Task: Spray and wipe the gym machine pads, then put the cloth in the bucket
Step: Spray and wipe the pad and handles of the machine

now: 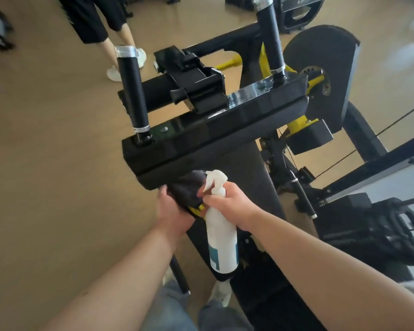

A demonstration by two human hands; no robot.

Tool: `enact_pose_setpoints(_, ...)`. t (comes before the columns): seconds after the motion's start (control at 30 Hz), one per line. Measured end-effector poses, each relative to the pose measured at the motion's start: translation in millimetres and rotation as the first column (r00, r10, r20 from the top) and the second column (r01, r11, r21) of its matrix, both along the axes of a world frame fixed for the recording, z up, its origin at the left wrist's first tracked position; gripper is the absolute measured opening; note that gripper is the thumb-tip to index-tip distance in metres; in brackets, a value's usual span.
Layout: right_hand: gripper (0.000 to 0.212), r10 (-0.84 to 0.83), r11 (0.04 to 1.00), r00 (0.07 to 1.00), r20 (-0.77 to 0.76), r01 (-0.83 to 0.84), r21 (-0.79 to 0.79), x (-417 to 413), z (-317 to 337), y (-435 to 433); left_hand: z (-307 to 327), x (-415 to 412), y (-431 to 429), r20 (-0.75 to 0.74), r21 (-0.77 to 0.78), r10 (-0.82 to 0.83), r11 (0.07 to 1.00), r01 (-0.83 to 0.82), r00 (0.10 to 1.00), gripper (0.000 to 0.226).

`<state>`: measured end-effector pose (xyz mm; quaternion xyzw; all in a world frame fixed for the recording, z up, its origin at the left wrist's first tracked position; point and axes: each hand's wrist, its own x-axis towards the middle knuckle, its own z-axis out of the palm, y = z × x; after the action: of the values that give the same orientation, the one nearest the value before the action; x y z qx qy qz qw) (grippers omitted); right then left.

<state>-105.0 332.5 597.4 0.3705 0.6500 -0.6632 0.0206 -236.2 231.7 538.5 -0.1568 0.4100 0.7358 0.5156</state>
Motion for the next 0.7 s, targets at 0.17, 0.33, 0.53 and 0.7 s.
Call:
enact_pose_setpoints(0.17,0.016,0.036,0.998,0.999,0.003,-0.035,-0.058,-7,-6,-32,1,-4,-33,-0.011,-0.041,0.071,0.997,-0.072,0.997,0.057)
enact_pose_setpoints(0.33,0.005,-0.091,0.988,0.996,-0.002,0.090,-0.124,-7,-11,-44,2,-6,-50,0.039,-0.082,0.117,0.990,-0.113,0.992,0.054)
enact_pose_setpoints(0.53,0.006,-0.068,0.994,0.997,-0.040,0.064,-0.085,-1,-6,-36,12,3,-51,0.058,-0.045,-0.005,0.999,0.008,0.998,0.055)
enact_pose_setpoints(0.7,0.022,-0.234,0.968,0.971,-0.057,0.227,-0.111,5,-4,-16,25,12,-36,0.017,-0.071,-0.030,0.997,0.031,0.999,0.050)
